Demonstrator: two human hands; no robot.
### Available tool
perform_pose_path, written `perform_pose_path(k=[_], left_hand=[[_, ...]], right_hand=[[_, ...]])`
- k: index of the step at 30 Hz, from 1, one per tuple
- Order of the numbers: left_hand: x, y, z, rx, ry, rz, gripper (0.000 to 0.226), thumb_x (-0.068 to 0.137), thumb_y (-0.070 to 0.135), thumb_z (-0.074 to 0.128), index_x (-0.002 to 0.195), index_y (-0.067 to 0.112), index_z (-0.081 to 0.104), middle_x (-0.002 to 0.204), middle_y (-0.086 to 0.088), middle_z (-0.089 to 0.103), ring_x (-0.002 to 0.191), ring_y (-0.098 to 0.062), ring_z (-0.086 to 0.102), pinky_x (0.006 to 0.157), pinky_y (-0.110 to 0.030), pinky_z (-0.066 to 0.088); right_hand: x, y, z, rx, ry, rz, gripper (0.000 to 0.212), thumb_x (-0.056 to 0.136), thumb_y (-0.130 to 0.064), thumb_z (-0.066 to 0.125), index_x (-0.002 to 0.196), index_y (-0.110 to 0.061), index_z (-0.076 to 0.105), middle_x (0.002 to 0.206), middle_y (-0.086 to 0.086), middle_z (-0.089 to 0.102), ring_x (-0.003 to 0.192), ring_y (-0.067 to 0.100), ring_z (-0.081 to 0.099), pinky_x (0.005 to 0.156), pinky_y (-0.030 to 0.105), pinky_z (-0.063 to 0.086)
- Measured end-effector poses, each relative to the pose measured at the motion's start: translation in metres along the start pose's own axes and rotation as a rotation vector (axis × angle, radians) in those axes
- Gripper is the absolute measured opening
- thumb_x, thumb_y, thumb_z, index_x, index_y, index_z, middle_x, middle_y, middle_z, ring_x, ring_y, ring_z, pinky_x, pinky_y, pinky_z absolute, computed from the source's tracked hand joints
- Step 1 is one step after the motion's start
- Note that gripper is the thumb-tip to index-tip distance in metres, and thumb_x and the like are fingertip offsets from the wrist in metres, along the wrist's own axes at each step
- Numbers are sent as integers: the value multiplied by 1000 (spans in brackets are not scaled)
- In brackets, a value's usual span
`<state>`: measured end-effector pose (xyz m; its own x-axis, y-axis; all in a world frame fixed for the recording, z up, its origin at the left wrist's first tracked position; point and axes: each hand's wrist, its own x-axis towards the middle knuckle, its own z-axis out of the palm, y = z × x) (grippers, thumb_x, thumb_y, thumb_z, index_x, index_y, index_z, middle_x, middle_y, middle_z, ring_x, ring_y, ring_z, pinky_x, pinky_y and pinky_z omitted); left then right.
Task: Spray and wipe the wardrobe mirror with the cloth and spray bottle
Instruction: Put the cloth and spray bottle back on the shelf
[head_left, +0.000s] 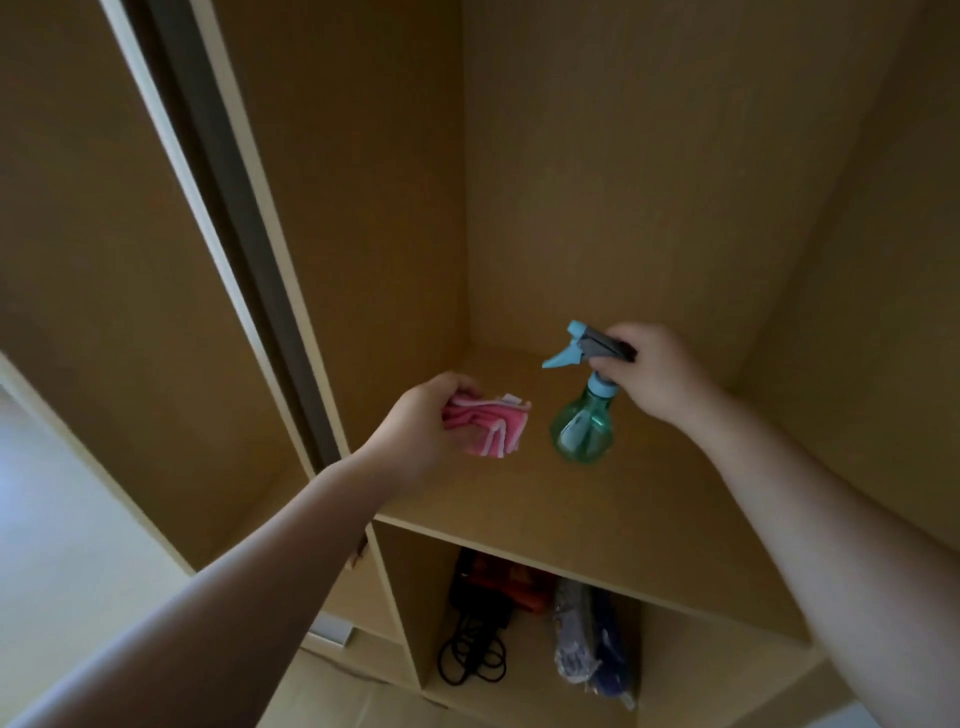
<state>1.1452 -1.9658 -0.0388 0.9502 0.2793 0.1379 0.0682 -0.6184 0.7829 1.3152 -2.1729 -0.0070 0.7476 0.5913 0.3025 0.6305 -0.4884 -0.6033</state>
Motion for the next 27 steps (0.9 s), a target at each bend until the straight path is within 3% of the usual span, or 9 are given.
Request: perform_pose_path(k=[2,4,11,16,19,23,27], left_hand=[[-19,1,-20,15,12,20,38,82,20,72,113,31,54,98,11,63,82,6,62,67,-15,53],[-39,0,-44,19,23,54,37,81,21,72,113,31,54,99,10,63,83,2,64,69,-20,56],[-127,-34,-140,15,112,107,34,78,16,76,104,30,58,92,10,64,76,0,63,59,-12,49],[-197,-85,-218,66,174,63,35,77,11,75,106,25,59,93,7,65,76,-5,62,69,-23,55],[-227,-110,-255,79,189,35,35,78,11,76,107,22,60,94,6,64,80,-7,63,72,-27,57],[-247,-139,-288,88,198,33,32,78,20,77,103,25,59,92,8,62,76,-1,61,61,-15,52],[-247,-168,-307,107,219,16,31,78,20,76,103,22,59,91,8,61,76,-6,62,60,-14,51]], right_hand=[[-11,-26,2,22,30,-56,5,89,-15,66,88,-20,66,77,1,64,72,18,60,62,32,43],[-24,-55,5,64,77,-121,8,88,-13,66,93,-19,67,81,-2,65,75,14,61,66,31,46],[-69,-167,41,129,134,-210,18,88,-12,65,97,-27,67,81,-11,67,74,4,63,63,15,48],[-99,-246,98,157,102,-227,18,90,-14,65,104,-24,68,86,-16,66,75,-8,61,62,5,43],[-109,-285,134,186,77,-240,17,90,-13,65,105,-21,68,87,-15,66,77,-7,62,64,6,45],[-106,-322,176,196,14,-229,17,90,-13,66,105,-20,70,90,-10,69,82,0,65,69,11,47],[-93,-341,215,210,-26,-219,15,89,-17,67,100,-27,68,89,-10,70,84,2,65,70,12,51]])
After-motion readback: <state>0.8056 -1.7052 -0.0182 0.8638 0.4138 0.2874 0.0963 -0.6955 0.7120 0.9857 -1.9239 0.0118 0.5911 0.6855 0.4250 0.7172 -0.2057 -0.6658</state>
